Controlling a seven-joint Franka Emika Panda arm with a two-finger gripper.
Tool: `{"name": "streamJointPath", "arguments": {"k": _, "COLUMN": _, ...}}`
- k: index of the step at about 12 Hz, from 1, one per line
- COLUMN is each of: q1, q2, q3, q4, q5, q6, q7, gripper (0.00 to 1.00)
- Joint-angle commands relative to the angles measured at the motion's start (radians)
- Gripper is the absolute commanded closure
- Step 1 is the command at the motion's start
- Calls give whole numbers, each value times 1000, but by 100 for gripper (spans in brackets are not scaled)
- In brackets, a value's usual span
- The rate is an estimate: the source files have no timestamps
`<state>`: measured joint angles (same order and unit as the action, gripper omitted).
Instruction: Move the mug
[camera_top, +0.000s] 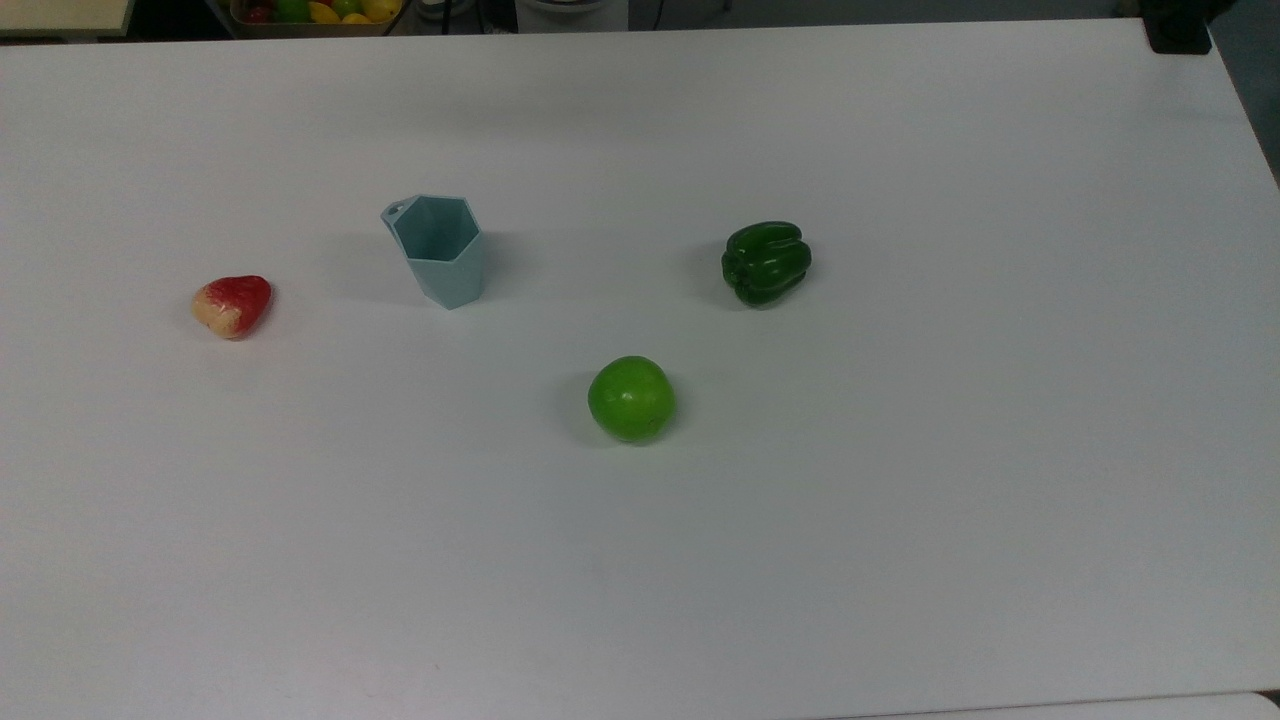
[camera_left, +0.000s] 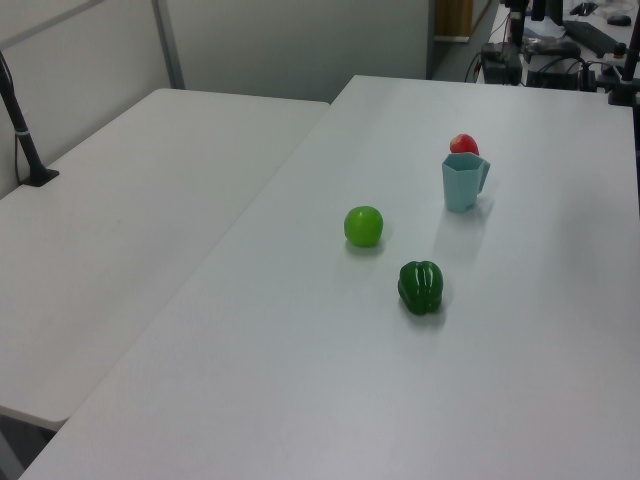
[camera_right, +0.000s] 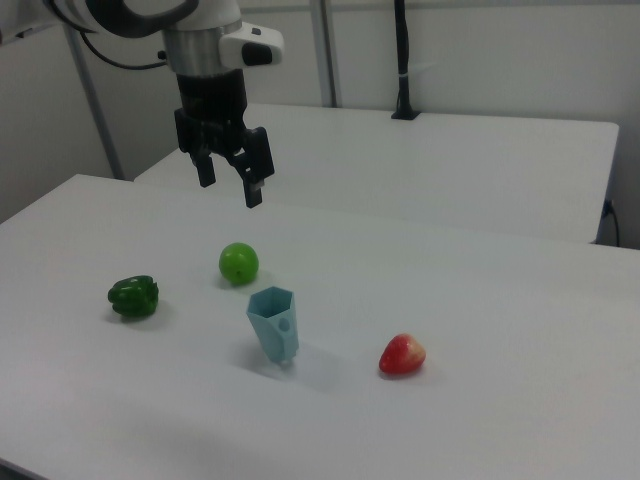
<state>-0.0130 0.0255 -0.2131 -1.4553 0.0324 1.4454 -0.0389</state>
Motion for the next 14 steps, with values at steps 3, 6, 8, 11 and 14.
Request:
{"name": "streamJointPath", "arguments": {"k": 3, "q1": -45, "q2": 19, "q3": -9, "q4": -19, "q5": 23, "q6": 67, "q7": -342, "gripper": 0}}
{"name": "streamJointPath", "arguments": {"k": 6, "q1": -96, "q2": 30, "q3": -9, "q4": -25, "q5": 23, "q6": 66, "q7": -693, "gripper": 0}}
{"name": "streamJointPath", "arguments": {"k": 8, "q1": -126, "q2": 48, "q3": -9, "q4": -27, "q5": 27, "q6": 66, "q7": -864, "gripper": 0}}
{"name": "streamJointPath", "arguments": {"k": 11, "q1": -125, "q2": 109, "q3": -8, "q4": -27, "q5": 32, "q6": 69, "q7": -1039, "gripper": 0}}
{"name": "streamJointPath", "arguments": {"k": 14, "q1": -119, "q2": 162, "q3": -2, "q4": -28, "q5": 32, "q6": 73, "q7": -1141, "gripper": 0}}
